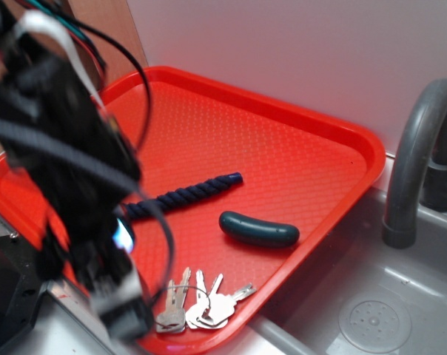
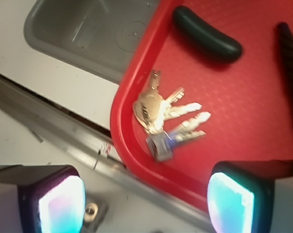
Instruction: Grab the silver keys.
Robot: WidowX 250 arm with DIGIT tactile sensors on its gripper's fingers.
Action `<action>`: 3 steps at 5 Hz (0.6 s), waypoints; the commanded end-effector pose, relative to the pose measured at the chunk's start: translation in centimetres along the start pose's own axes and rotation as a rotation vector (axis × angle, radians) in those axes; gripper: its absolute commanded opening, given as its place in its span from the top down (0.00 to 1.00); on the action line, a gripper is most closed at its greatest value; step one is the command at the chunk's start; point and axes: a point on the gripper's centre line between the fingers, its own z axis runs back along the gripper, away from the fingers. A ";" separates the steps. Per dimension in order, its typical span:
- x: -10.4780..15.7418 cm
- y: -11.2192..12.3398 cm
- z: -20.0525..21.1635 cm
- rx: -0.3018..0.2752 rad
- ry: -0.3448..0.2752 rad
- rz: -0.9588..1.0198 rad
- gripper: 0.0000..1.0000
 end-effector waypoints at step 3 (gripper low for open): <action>4.4 1.5 -4.7 0.023 0.000 0.034 0.52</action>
